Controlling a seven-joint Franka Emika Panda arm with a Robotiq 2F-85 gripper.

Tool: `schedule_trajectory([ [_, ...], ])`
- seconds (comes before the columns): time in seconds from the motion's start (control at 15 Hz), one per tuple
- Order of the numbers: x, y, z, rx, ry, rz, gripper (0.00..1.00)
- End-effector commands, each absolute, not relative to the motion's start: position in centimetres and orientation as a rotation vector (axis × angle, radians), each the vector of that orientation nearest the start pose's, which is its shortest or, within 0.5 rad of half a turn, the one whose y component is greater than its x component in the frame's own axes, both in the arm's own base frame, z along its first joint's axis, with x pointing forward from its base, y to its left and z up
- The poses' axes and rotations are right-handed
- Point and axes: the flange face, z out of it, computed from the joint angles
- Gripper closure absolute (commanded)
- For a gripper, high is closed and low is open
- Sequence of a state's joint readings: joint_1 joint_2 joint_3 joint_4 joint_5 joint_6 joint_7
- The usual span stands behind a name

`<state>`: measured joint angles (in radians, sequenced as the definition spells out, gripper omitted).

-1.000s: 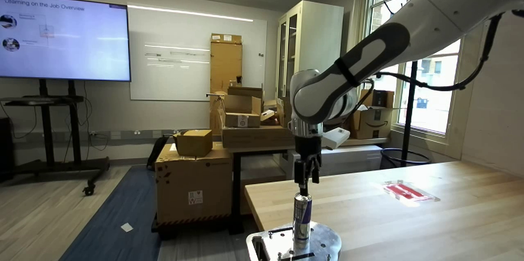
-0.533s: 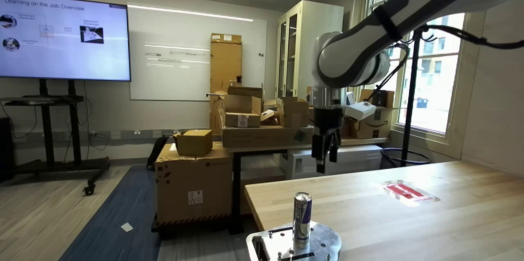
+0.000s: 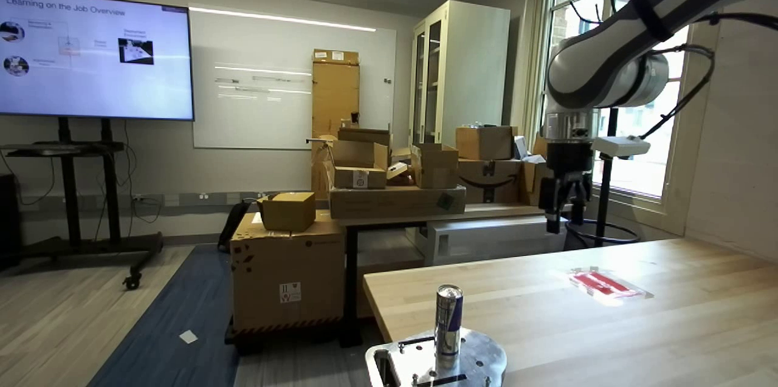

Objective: Put the can on the silver object.

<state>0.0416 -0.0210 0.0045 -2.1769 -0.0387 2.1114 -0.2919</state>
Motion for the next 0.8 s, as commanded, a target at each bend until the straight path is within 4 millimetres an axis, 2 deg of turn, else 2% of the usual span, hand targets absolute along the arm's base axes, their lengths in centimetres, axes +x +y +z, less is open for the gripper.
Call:
schedule_trajectory([
  [0.0,50.4,-2.4,42.0,-3.111,-0.413,0.043,0.00],
  [0.2,49.5,-4.2,43.1,-3.120,-0.357,-0.004,0.00],
  [0.33,48.9,-4.5,43.7,-3.125,-0.352,-0.021,0.00],
  [0.4,50.2,-4.4,42.8,-3.136,-0.351,-0.005,0.00],
  [0.73,49.5,-4.4,43.3,-3.136,-0.349,-0.019,0.00],
])
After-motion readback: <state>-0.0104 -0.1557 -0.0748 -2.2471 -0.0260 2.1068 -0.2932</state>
